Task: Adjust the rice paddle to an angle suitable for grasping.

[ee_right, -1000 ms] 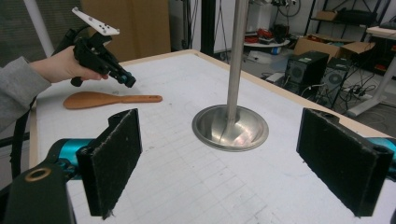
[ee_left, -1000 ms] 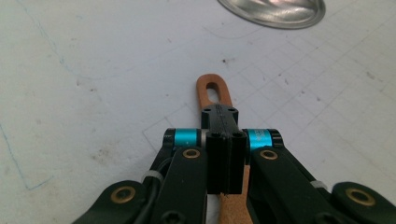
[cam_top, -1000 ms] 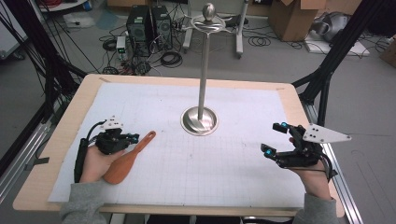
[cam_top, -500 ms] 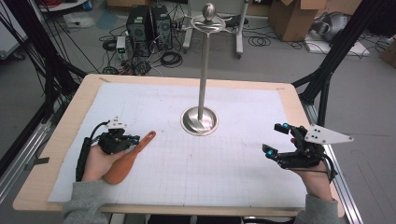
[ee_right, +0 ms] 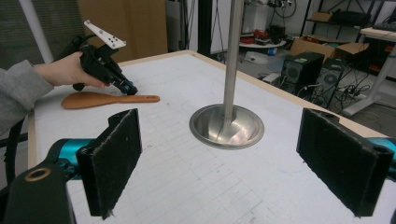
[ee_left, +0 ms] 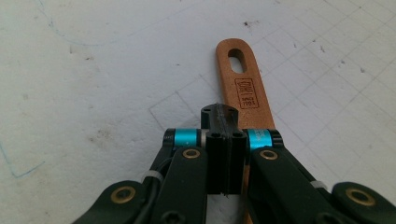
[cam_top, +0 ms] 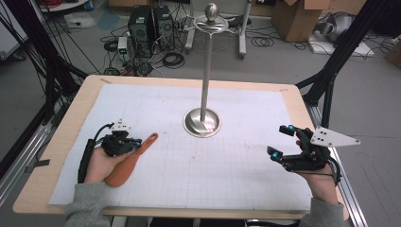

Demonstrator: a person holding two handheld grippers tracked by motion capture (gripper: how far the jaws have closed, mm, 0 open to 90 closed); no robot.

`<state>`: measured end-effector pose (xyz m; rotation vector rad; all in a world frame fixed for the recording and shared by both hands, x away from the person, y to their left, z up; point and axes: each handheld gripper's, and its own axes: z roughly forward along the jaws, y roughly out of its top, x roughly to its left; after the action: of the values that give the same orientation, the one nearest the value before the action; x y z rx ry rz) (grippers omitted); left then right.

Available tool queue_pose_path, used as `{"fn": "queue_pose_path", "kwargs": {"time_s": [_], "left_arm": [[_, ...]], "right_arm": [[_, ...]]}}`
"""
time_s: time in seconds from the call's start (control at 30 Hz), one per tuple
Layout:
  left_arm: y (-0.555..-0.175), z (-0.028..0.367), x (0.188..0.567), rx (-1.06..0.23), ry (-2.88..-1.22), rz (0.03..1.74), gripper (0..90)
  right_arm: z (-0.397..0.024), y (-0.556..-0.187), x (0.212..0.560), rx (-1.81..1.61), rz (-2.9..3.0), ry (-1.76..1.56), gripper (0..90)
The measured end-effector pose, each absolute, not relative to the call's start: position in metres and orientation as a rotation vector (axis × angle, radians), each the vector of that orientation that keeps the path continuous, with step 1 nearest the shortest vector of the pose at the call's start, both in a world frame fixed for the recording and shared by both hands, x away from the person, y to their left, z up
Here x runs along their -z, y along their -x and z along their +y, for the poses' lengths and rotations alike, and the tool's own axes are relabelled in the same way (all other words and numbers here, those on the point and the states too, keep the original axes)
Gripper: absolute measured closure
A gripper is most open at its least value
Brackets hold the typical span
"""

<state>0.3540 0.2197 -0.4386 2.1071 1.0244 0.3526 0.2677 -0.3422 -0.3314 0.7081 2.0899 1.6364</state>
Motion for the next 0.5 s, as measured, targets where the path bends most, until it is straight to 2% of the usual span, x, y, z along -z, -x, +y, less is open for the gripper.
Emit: {"fn": "queue_pose_path", "kwargs": {"time_s": [0.5], "left_arm": [[-0.3528, 0.2142, 0.4383, -0.337, -2.140, 0.963, 89.6]], "right_arm": [[-0.3422, -0.2685, 0.3323, -1.639, 2.086, -0.709, 12.8]]}}
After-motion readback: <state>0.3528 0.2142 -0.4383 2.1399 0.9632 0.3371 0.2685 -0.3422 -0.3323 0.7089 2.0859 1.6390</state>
